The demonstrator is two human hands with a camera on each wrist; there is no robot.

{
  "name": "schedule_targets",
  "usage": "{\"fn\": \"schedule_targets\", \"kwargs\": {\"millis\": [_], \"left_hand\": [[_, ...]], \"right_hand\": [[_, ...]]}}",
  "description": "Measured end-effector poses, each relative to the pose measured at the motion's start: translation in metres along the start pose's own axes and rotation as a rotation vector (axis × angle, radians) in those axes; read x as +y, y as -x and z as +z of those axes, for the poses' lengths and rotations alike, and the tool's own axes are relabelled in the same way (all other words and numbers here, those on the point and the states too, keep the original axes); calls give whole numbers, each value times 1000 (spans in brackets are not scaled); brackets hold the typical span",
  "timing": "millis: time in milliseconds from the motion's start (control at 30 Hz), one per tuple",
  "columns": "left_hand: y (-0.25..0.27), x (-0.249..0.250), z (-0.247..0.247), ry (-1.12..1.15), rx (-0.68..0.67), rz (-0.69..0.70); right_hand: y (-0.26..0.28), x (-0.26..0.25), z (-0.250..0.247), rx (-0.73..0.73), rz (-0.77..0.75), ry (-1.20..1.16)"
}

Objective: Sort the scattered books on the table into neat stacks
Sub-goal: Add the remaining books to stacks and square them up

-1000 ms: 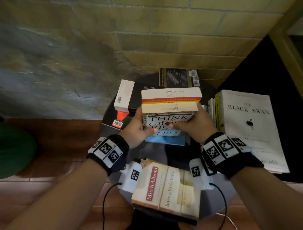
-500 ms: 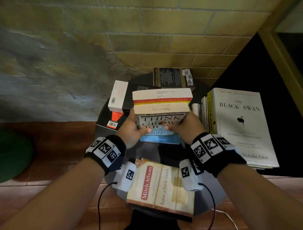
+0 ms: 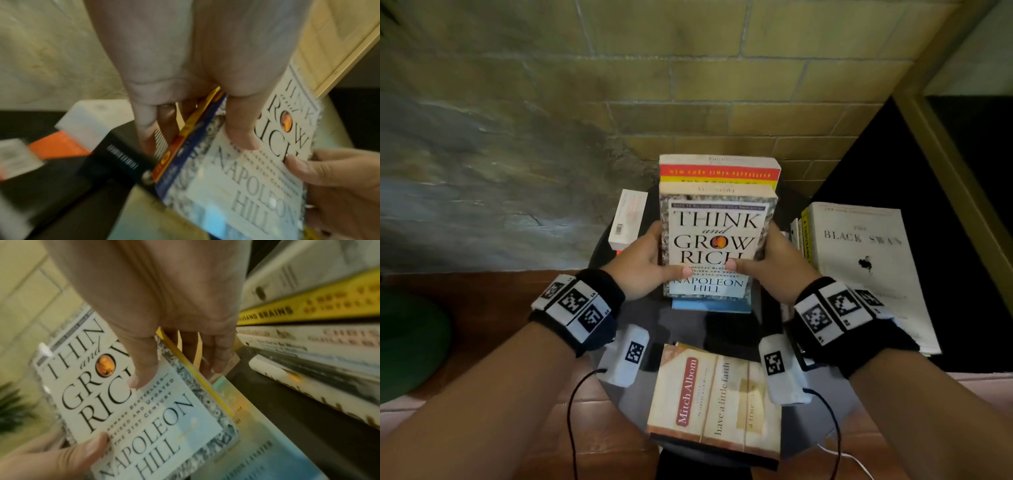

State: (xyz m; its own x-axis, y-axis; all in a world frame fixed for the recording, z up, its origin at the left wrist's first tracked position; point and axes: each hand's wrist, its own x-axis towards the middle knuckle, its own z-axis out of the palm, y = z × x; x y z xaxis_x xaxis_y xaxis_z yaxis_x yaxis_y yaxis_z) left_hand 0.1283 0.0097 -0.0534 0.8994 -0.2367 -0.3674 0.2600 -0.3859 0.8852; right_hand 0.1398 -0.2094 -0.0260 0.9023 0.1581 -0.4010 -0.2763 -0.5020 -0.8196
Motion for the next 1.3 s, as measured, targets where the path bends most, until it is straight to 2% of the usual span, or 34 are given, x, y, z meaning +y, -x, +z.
{"fn": "schedule_targets", "kwargs": {"millis": [100,200,267,333,400,467,567,633,700,800,900,1067,1200,1300], "left_hand": [[7,35,-6,80,-54,25],[7,65,2,174,-86,11],[7,82,16,216,-115,-17],[9,97,35,207,-127,-38],[14,112,56,197,-124,-46],[16,122,78,195,-129,-56],[16,133,109,198,-185,-80],[14,139,125,226,-219,-112],[11,142,135,196,-230,-129],[2,140,146,15,-222,-119],[-2,137,158,-117,-163,-152],[-10,135,172,-161,-72,-160],[-11,127,181,-141,-61,-182],[-45,76,200,25,-33,-215]], "right_hand": [[16,-23,-23,-41,-59,-76],[33,-37,-45,-16,-94,-188],[42,-41,-57,56,-63,-305],[50,-39,-67,209,0,-373],[58,-29,-79,314,57,-334],[68,-15,-94,357,113,-227],[82,4,-116,345,167,-107],[90,13,-128,338,205,-130],[96,20,-137,319,240,-144],[101,28,-148,313,287,-137],[101,27,-154,297,296,-98],[89,25,-156,292,364,-79],[74,44,-150,280,376,48],[60,65,-150,285,378,133]]}}
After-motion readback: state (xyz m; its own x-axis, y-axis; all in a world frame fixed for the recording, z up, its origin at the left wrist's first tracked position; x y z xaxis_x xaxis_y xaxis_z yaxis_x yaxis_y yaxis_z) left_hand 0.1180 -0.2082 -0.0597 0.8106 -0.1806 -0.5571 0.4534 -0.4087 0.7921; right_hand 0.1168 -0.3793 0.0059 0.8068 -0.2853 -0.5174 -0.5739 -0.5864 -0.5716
